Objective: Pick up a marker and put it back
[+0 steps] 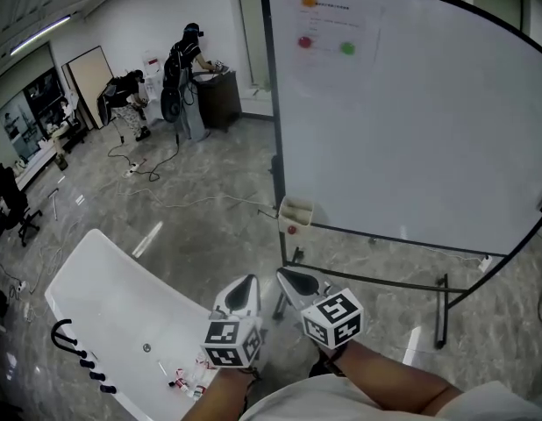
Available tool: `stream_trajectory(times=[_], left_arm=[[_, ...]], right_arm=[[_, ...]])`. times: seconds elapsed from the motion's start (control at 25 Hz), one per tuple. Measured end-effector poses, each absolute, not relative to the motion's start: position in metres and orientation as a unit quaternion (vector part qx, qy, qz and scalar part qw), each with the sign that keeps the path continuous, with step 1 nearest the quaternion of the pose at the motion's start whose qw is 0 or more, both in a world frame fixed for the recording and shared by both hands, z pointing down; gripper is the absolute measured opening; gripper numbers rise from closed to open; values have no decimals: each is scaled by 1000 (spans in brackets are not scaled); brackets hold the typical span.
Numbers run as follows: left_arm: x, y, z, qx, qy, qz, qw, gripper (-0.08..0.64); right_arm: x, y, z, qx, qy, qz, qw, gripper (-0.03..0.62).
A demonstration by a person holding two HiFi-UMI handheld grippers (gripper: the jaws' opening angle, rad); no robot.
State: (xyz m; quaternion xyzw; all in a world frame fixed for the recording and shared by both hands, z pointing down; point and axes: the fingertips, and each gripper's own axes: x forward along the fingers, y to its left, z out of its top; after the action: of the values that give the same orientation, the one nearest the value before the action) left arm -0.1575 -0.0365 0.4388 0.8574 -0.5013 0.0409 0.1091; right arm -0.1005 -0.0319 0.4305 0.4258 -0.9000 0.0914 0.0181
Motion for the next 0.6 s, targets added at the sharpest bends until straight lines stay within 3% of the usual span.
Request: stream_trajectory(times=[0.24, 0.6], left_arm=[[-132, -141, 483, 842, -524, 42, 123, 4], [-96, -208, 490, 812, -564, 37, 148, 4]], right_arm=[[-67, -150, 472, 397, -912, 90, 43, 3], [-22, -243, 501, 335, -929, 88, 128, 5]])
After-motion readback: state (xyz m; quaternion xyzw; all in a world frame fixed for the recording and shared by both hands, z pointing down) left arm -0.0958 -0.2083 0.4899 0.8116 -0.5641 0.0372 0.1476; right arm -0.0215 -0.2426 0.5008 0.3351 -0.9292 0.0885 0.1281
